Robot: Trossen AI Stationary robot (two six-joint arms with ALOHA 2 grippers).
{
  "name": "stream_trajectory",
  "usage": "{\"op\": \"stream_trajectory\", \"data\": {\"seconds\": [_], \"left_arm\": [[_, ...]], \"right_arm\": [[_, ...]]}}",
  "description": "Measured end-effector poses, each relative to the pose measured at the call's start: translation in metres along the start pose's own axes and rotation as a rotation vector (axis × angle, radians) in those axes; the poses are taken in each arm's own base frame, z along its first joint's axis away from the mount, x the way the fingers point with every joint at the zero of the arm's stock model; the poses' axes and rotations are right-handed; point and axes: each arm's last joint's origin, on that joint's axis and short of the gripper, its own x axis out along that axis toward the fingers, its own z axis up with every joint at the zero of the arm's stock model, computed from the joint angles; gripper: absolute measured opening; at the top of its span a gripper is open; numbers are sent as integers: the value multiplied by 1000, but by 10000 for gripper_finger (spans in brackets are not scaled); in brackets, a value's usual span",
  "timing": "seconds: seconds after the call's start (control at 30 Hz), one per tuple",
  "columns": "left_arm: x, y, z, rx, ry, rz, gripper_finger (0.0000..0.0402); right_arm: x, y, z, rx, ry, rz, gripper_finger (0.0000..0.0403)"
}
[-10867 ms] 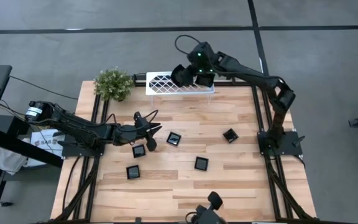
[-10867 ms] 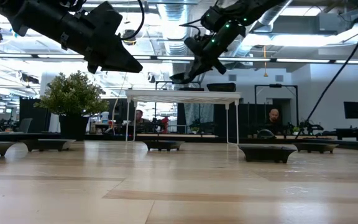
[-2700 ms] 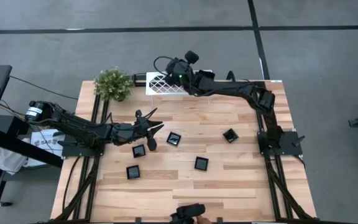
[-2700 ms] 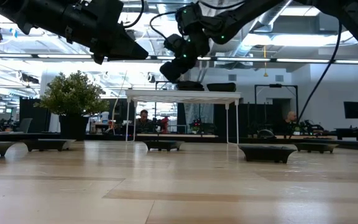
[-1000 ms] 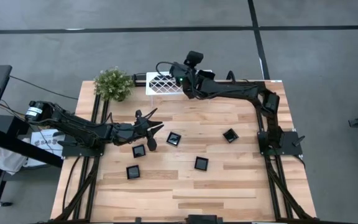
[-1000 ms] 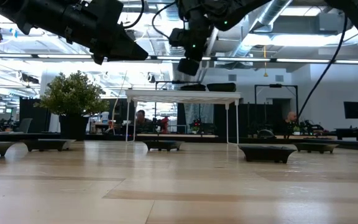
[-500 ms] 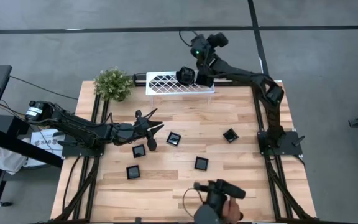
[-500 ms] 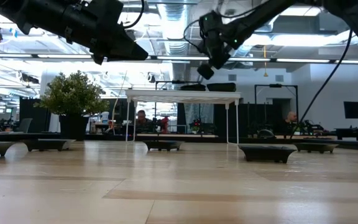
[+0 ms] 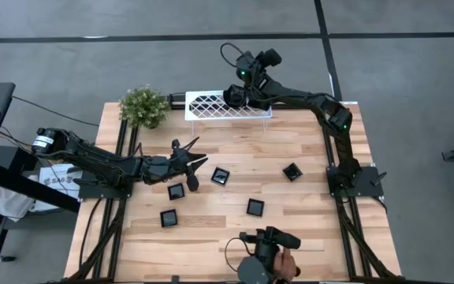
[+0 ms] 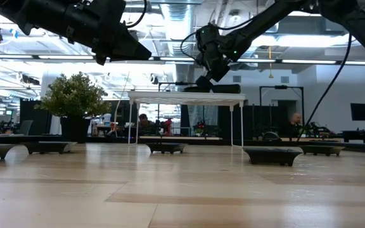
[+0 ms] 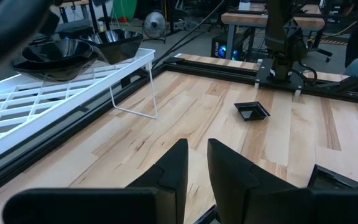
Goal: Pick & Place Mini shaped plates
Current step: Stack the black leaf-shaped plate on top of the black leaf-shaped plate on the shelf
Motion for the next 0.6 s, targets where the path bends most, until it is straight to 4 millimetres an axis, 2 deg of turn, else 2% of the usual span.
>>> {"op": "stream_trajectory", "data": {"seconds": [0.17, 0.6], "left_arm": [[0, 0, 0, 0, 0, -7, 63], [0, 0, 0, 0, 0, -7, 63]], "right_arm": [[1, 3, -1, 6, -4, 8, 0], [-13, 15, 2, 120, -83, 196, 0]]}}
